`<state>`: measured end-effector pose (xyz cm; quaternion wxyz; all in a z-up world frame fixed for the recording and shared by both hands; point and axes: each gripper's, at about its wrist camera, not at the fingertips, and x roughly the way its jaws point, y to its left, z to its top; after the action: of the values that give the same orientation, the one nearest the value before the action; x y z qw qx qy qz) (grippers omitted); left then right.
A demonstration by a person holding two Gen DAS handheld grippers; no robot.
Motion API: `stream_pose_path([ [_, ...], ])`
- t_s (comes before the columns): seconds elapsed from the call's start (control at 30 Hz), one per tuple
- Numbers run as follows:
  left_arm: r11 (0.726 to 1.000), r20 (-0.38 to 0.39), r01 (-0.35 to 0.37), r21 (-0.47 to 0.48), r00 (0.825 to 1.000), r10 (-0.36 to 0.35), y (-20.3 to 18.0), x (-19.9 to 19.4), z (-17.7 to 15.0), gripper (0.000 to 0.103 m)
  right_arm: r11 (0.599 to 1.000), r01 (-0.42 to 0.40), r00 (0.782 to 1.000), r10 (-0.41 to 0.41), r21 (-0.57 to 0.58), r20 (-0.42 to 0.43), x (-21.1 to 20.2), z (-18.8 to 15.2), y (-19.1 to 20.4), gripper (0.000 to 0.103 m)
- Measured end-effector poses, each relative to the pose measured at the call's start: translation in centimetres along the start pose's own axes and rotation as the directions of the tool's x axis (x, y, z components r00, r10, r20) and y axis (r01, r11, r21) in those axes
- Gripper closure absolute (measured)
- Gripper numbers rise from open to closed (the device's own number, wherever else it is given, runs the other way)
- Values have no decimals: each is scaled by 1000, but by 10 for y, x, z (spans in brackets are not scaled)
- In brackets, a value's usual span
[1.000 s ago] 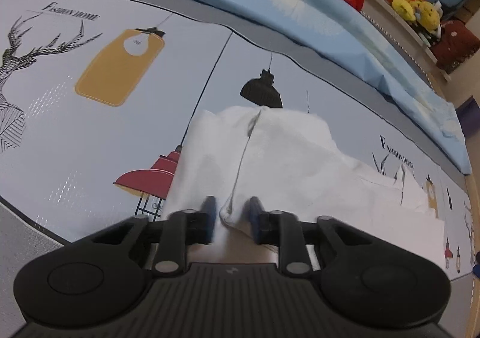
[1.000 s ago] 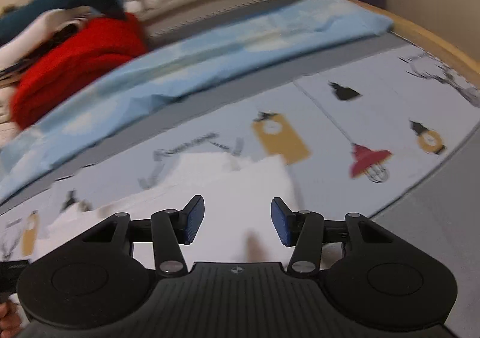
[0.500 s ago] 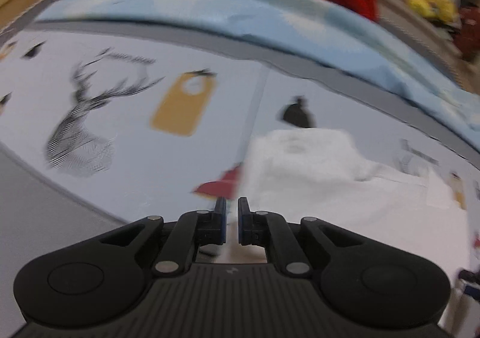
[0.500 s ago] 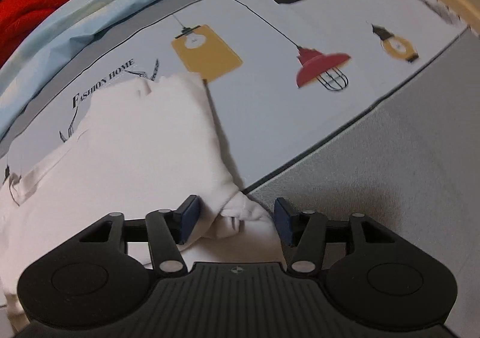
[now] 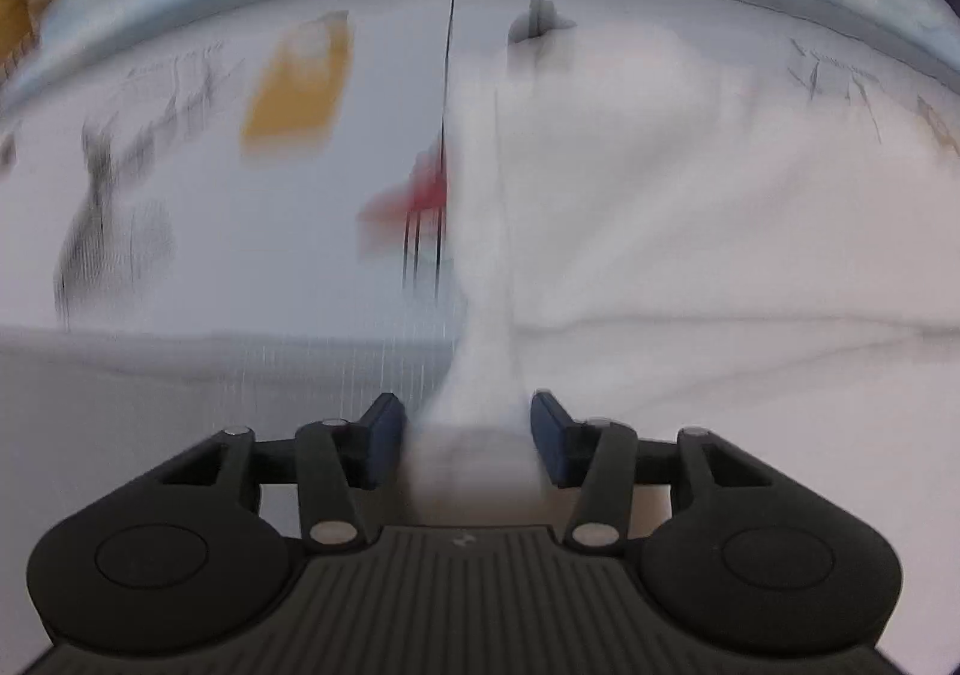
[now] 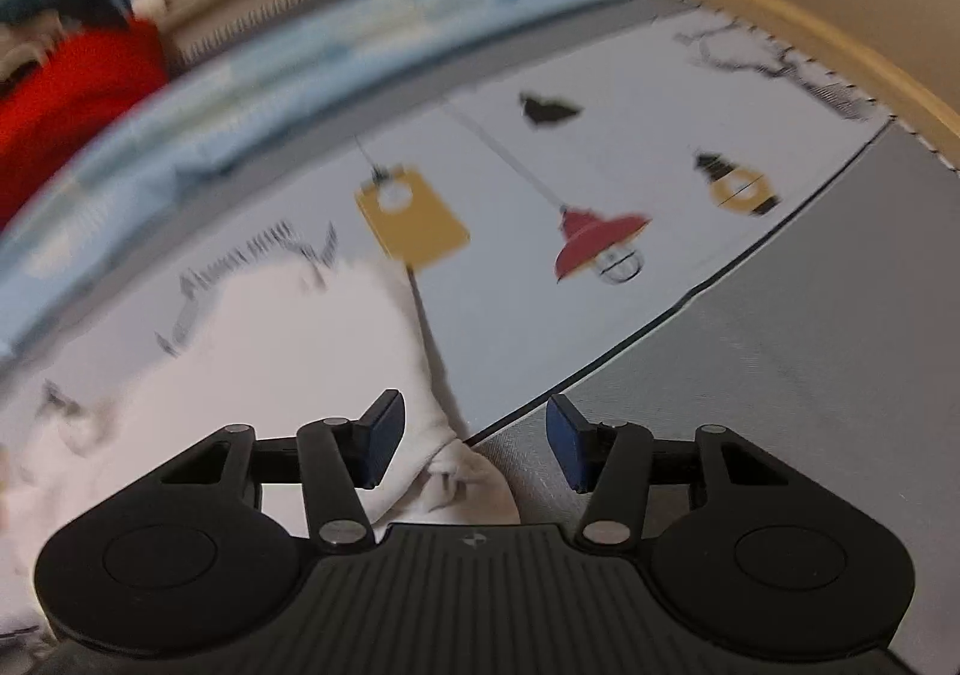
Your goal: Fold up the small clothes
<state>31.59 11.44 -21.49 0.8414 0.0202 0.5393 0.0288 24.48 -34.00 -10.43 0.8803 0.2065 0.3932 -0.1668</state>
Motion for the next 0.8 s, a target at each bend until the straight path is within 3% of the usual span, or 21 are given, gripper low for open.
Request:
stream_pose_path([
  [0.07, 998, 6, 28, -51, 1000, -28, 4, -34, -3, 52, 996, -30, 998, 34, -81, 46, -38, -2, -3, 49],
  [0.1, 996, 73, 61, -60, 996, -56, 6, -63, -5, 53, 990, -31, 997, 41, -139, 71, -58, -5, -2, 49],
  [0.2, 998, 207, 64, -28, 977, -56, 3, -133, -16, 53, 970, -15, 987, 53, -243, 150, -119, -17, -6, 49],
  [0.27, 997, 273, 76, -11, 959, -71, 2, -176, -33, 53, 959, -25, 980, 79, -282, 181, -155, -26, -11, 49],
  [0.47, 995, 361, 96, 24, 927, -98, -1, -258, -106, 51, 944, -9, 966, 93, -329, 240, -244, -57, -32, 48],
  [0.57, 994, 389, 102, 29, 915, -105, -6, -277, -145, 51, 944, -23, 964, 108, -328, 244, -276, -70, -44, 48],
  [0.67, 994, 405, 108, 33, 907, -112, -5, -272, -180, 51, 946, -32, 959, 120, -324, 256, -295, -82, -52, 47],
  [0.73, 993, 415, 113, 43, 902, -121, -5, -266, -200, 51, 950, -51, 960, 132, -308, 248, -298, -88, -59, 46],
  [0.8, 992, 402, 102, 68, 908, -121, -2, -251, -215, 54, 955, -101, 958, 169, -277, 231, -290, -95, -73, 46],
])
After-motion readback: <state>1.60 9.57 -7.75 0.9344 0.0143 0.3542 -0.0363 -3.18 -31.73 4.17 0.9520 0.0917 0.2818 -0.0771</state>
